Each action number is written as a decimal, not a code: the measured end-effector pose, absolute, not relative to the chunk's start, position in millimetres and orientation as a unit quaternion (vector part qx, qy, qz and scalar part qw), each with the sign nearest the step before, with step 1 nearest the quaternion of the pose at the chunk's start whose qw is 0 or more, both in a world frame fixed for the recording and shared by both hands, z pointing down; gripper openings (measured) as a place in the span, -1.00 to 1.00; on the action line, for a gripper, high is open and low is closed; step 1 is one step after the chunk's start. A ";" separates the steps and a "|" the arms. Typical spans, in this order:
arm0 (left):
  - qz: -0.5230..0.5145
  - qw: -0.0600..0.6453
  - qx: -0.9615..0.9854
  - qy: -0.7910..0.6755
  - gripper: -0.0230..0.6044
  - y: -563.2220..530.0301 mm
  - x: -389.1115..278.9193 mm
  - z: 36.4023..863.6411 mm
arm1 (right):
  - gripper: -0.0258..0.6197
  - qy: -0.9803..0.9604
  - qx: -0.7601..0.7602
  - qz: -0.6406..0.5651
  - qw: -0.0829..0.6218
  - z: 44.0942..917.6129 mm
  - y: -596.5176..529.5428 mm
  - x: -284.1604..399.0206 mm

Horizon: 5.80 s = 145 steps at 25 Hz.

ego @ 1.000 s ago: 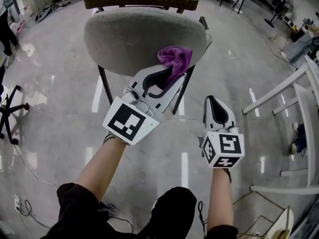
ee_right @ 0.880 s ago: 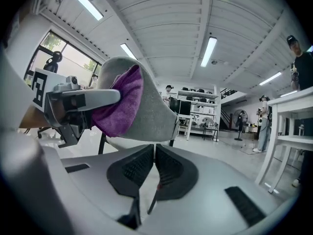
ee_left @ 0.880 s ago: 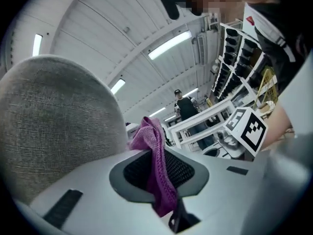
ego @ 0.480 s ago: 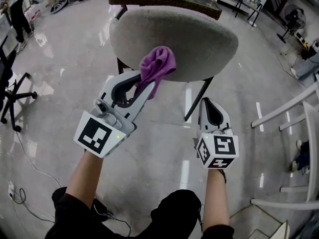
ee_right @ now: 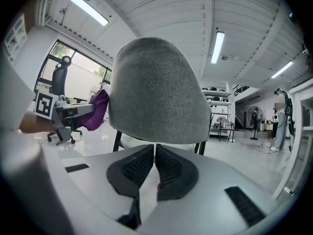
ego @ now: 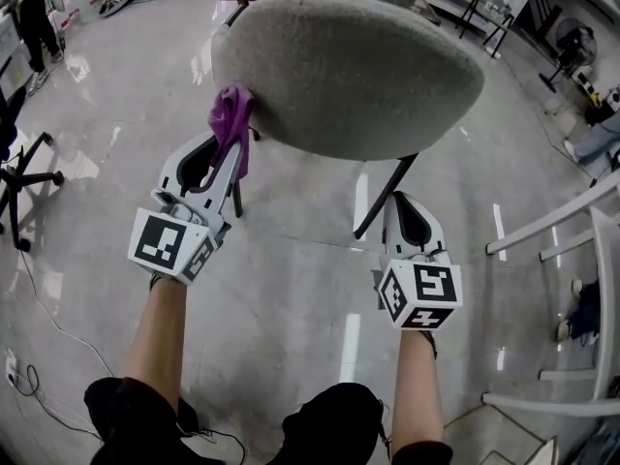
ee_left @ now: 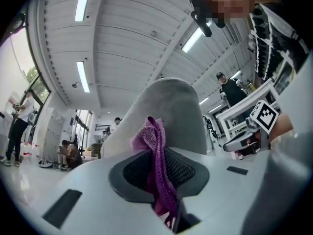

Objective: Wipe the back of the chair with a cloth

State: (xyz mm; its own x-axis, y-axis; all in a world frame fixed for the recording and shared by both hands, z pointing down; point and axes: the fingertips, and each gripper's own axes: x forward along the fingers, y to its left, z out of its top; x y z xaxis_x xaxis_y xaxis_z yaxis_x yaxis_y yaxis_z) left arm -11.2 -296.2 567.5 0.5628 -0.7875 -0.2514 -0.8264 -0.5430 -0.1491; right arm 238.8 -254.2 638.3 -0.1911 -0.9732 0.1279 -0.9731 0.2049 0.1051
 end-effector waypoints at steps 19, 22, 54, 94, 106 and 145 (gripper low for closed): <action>0.146 0.120 -0.922 0.339 -0.67 -270.0 162.6 575.2 | -0.83 -0.720 0.681 -0.009 0.129 669.2 -213.5 330.8; 0.074 0.118 -0.944 0.298 -0.67 -265.6 206.5 594.4 | -0.83 -0.715 0.687 -0.005 0.127 671.7 -207.3 343.1; 0.033 0.083 -0.927 0.364 -0.66 -257.6 6.9 607.1 | -0.83 -0.787 0.613 0.004 0.071 662.1 -264.1 173.6; 0.040 0.044 -0.884 0.463 -0.67 -313.3 -120.0 534.4 | -0.83 -0.776 0.624 0.029 0.089 576.1 -278.6 116.0; 0.027 0.017 -0.884 0.466 -0.67 -295.1 -125.3 432.0 | -0.83 -0.756 0.645 0.062 0.087 470.7 -245.7 128.4; 0.045 0.028 -0.879 0.474 -0.67 -200.1 -145.3 45.7 | -0.83 -0.733 0.675 0.042 0.069 75.0 -164.9 155.0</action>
State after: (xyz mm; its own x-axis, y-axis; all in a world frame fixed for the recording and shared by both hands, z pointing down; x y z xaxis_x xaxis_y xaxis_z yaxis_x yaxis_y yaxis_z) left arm -145.3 -200.1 45.7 0.5466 -0.8306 -0.1067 -0.8357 -0.5491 -0.0065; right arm 155.0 -164.9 75.0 -0.0789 -0.9844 0.1575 -0.9959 0.0849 0.0317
